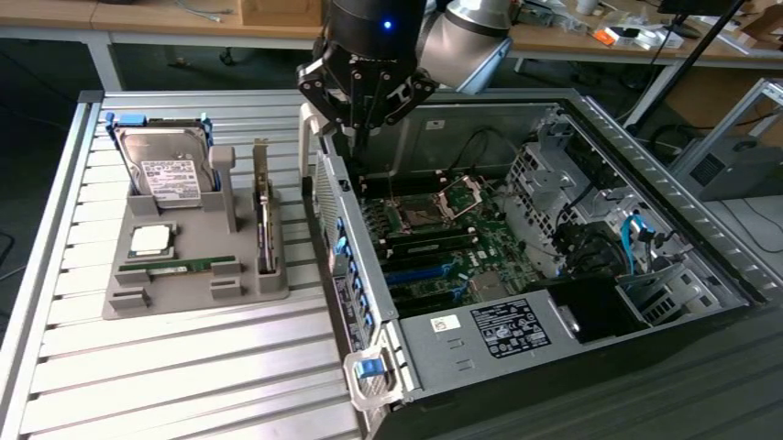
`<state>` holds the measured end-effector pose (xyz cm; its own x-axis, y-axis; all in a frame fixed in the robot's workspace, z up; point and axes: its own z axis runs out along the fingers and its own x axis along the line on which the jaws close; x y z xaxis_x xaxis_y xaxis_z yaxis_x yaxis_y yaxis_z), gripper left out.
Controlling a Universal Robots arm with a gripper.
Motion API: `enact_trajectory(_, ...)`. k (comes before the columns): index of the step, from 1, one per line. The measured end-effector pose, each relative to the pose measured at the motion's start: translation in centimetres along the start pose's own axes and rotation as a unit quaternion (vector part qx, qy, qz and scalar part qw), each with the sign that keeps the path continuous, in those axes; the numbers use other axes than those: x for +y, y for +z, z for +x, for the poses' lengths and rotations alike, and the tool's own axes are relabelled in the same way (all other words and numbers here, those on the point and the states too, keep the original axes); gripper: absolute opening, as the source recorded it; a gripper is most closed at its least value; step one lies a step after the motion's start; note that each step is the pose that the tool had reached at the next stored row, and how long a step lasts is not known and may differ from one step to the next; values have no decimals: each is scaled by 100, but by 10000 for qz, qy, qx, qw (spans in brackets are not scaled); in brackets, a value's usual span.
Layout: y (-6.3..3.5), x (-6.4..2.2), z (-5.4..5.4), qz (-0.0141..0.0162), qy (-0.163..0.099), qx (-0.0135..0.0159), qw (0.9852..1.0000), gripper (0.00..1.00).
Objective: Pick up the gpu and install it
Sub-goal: 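Reach for the gpu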
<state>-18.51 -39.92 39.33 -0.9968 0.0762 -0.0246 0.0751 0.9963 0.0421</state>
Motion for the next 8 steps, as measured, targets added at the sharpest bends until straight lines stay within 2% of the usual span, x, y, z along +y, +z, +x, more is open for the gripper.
enact_trajectory(8,0,-1,18,0,0,0,10000,11)
